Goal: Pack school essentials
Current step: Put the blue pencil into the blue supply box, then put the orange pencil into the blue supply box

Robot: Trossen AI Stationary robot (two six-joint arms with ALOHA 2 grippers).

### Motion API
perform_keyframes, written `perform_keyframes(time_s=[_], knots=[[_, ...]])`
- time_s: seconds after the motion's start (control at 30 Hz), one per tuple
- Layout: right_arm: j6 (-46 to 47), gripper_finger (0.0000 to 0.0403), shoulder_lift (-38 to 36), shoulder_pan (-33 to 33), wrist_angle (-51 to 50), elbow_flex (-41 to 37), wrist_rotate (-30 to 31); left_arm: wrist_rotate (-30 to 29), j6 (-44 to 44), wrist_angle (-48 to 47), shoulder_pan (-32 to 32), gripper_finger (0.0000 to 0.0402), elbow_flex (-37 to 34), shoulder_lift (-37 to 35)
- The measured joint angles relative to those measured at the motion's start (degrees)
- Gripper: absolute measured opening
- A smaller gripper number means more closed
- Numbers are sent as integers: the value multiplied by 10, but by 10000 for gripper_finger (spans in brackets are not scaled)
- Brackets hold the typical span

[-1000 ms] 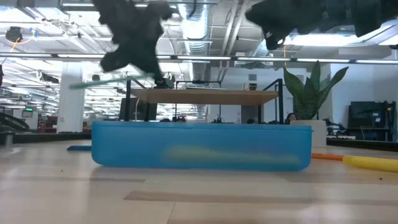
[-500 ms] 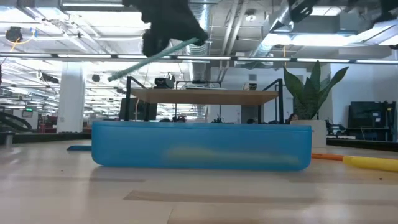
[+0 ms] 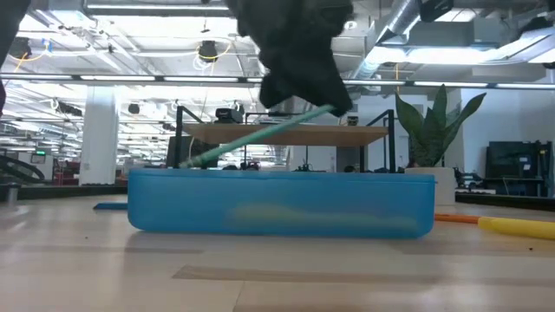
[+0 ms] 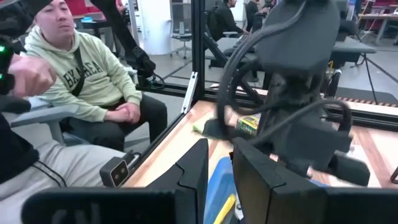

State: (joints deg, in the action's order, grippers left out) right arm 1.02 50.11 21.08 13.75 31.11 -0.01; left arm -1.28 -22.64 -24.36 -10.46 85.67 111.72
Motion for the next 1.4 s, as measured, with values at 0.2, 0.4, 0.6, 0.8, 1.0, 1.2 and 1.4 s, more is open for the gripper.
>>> perform_keyframes(time_s=[0.2, 0.4, 0.6, 0.8, 1.0, 1.2, 1.4], knots=[[0, 93, 0, 0, -2, 0, -3, 9, 77, -25, -1, 17, 23, 32], [0, 93, 0, -1, 1, 0, 4, 2, 95, -42, -5, 100, 22, 39], [0, 93, 0, -1, 0, 0, 2, -14, 134, -48, -5, 168, 22, 36], [5, 93, 0, -1, 0, 0, 2, -13, 160, -103, -4, 187, 22, 36], [20, 93, 0, -2, 0, 0, 2, -36, 150, -150, -7, 188, 22, 31], [24, 93, 0, -2, -2, 0, 2, -76, 173, -134, -29, 188, 22, 16], [26, 93, 0, -2, -14, 0, 2, -82, 174, -174, -24, 188, 22, 12]])
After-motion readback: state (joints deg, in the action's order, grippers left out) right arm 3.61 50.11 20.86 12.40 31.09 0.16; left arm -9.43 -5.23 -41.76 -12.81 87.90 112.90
